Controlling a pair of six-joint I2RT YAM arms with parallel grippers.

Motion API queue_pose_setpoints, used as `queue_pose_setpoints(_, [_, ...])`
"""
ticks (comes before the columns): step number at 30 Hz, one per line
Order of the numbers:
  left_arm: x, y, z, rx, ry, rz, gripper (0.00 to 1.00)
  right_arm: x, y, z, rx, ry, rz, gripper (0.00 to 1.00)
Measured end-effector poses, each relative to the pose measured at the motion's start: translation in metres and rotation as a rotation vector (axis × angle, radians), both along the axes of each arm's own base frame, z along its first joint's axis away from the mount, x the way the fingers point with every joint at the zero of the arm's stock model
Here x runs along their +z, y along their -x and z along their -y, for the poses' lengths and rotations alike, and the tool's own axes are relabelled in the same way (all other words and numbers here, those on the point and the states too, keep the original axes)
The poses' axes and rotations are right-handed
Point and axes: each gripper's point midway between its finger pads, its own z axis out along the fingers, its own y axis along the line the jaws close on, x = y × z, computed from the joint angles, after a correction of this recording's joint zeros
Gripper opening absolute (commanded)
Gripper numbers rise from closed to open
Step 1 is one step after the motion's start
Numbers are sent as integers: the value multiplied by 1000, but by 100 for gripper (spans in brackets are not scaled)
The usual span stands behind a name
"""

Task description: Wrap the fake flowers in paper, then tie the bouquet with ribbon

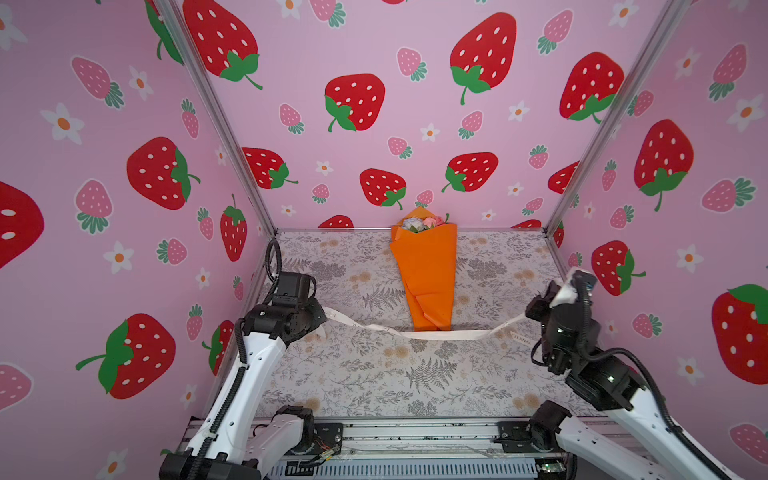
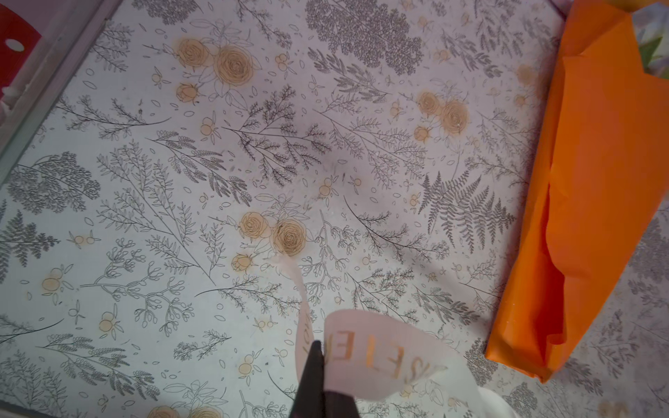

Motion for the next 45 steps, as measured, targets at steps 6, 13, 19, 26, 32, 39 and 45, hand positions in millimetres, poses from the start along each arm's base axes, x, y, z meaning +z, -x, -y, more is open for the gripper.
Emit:
queue_pose_setpoints(6, [15,22,-37,142,-73,40,0,-164,19,-121,551,-135,-469,45])
queue_pose_setpoints(13, [42,38,-48,178,-95,164,0,-157,49,-97,515,-305,-515,66])
queue_pose_setpoints(19, [42,40,-48,168,-105,158,0,-151,27,-10,109,-355,-447,79])
queue_pose_setpoints(26, [44,42,-49,152,-122,153,0,-192,9,48,-157,-445,-533,78])
queue_pose_setpoints(32, [45,42,-44,130,-99,161,0,-246,18,73,-296,-663,-604,79])
queue_pose_setpoints(39, [45,41,-39,107,-78,164,0,-259,8,69,-302,-870,-555,80])
queue_pose_setpoints(45, [44,39,-35,93,-64,158,0,-267,0,84,-360,-940,-493,73])
